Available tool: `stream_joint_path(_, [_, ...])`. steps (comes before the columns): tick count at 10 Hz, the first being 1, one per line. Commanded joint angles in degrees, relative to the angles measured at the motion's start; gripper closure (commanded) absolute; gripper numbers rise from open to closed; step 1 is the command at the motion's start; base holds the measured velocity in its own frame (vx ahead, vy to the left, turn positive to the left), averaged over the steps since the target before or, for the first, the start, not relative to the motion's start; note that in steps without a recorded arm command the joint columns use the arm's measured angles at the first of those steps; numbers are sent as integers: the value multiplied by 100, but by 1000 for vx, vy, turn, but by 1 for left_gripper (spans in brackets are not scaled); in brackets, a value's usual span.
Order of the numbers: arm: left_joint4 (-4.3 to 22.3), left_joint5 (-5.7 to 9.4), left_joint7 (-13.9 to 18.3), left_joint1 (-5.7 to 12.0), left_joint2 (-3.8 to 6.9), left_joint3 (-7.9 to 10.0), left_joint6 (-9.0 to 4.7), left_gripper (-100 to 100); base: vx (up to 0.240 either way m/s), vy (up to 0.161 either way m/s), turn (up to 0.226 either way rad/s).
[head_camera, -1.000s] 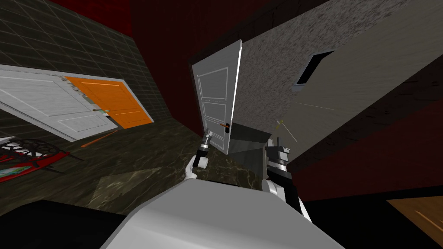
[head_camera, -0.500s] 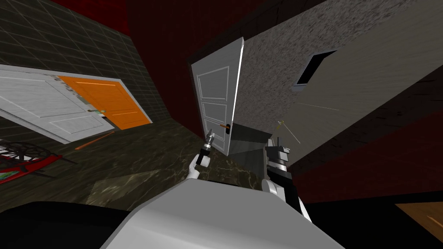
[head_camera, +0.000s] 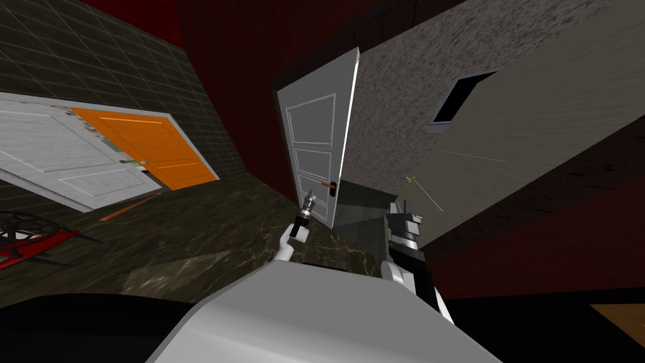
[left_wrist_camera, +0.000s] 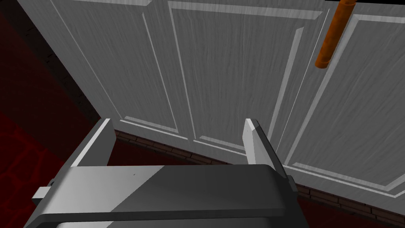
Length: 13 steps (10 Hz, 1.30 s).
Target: Push the door open
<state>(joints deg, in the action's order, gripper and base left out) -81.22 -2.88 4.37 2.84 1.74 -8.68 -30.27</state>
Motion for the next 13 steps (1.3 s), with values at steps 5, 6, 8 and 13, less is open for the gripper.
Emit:
stream_joint_path(5, [889,-3,93,521,-26,-100,98,-100,51,50,-24])
stream_joint_path(6, [1096,-6,120,676,-40,-136,131,-100,60,38,-19])
stream_joint_path(8, [1398,-9,145,822,-60,-169,163,-100,49,31,-17])
stream_joint_path(13, [2118,-16,219,1247,-123,-265,256,-100,53,47,-21])
